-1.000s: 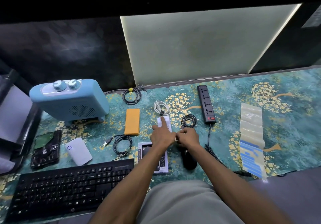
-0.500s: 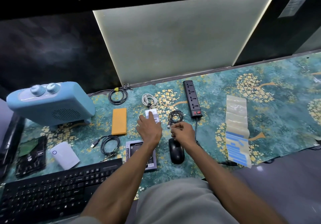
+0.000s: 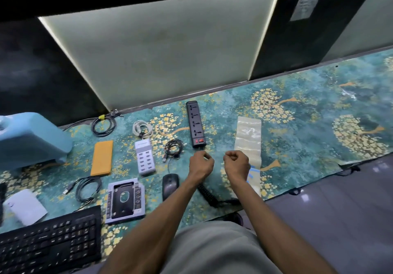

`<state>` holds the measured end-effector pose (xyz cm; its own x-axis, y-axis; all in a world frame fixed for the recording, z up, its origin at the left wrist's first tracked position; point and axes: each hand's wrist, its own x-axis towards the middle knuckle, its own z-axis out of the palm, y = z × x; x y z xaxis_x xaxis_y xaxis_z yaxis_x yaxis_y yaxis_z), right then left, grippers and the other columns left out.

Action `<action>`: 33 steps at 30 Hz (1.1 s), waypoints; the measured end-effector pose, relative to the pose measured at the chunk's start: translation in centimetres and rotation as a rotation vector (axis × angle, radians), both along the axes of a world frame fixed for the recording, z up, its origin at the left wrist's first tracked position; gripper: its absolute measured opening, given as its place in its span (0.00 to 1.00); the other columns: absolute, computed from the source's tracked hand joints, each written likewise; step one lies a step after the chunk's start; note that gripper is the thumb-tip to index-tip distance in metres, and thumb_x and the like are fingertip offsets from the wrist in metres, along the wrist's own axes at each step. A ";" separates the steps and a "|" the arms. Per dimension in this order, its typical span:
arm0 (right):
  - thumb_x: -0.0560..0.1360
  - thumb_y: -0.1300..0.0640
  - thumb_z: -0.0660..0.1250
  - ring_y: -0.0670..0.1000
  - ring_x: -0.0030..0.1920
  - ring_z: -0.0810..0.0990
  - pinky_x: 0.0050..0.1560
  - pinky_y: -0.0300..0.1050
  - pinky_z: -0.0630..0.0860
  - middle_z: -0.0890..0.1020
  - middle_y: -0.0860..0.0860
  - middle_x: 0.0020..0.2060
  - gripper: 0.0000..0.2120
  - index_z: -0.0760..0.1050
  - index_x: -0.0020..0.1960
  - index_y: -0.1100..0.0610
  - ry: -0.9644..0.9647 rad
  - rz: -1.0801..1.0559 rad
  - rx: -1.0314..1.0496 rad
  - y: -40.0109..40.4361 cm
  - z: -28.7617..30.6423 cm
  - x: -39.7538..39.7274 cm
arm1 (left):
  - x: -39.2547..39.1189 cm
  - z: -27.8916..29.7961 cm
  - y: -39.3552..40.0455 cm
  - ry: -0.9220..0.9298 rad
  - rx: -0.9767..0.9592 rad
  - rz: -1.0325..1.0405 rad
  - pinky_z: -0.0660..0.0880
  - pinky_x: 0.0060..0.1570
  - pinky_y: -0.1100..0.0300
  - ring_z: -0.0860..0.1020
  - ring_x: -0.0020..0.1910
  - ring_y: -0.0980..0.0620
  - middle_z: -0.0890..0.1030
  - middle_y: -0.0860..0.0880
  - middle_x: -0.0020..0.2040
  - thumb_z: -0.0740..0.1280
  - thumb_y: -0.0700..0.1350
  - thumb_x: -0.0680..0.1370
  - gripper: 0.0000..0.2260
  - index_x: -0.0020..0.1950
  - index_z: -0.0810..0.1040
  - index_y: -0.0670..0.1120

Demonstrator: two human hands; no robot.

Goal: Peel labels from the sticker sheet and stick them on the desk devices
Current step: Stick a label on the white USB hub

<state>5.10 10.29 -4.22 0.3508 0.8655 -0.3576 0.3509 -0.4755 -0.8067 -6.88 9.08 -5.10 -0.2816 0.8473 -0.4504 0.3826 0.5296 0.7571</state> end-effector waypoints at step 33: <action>0.71 0.55 0.79 0.53 0.56 0.77 0.47 0.47 0.76 0.78 0.50 0.52 0.08 0.83 0.48 0.49 -0.289 0.408 0.220 4.0 -0.6 12.7 | 11.2 0.7 8.1 -0.422 -0.331 0.410 0.79 0.32 0.52 0.81 0.42 0.40 0.83 0.37 0.52 0.78 0.37 0.71 0.19 0.58 0.79 0.33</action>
